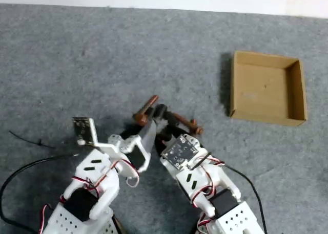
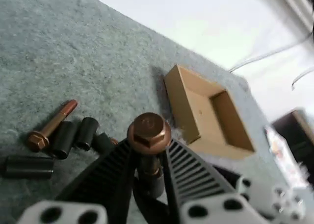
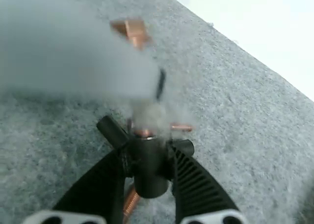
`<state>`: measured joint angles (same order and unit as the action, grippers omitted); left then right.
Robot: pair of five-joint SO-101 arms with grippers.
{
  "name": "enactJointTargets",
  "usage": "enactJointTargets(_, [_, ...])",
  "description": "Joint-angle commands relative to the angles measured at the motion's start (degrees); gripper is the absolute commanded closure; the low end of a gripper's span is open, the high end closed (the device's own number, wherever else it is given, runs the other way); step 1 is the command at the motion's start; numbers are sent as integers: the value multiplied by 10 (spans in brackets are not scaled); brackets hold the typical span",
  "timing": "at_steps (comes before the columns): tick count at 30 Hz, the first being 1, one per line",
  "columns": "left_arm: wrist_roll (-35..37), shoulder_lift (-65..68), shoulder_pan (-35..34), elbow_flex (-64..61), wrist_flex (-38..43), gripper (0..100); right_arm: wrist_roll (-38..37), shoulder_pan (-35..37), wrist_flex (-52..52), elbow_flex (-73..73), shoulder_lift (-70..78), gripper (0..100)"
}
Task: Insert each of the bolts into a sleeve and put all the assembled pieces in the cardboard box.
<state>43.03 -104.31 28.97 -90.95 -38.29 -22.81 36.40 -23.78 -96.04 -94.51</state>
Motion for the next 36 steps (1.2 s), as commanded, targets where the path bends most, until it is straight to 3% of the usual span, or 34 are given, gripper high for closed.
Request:
enactJointTargets(1, [-66, 1, 75, -29, -18, 993, -2, -15, 9, -79, -3, 993])
enactJointTargets(6, [-82, 1, 68, -38, -18, 955, -2, -15, 9, -79, -4, 993])
enactJointTargets(13, [-81, 1, 44, -62, -19, 498, -2, -16, 9, -79, -3, 993])
enactJointTargets(16, [-42, 1, 14, -52, -18, 426, -2, -17, 9, -79, -4, 992])
enactJointTargets(22, [64, 1, -144, -7, 19, 470, -2, -31, 10, -79, -6, 992])
enactJointTargets(25, [79, 1, -211, -7, 45, 514, -2, -51, 11, -79, -7, 992])
enactJointTargets(32, [77, 1, -233, -7, 47, 707, 4, -141, 11, -79, -7, 992])
enactJointTargets(36, [76, 1, -245, -7, 48, 890, 72, -225, 7, -46, -7, 993])
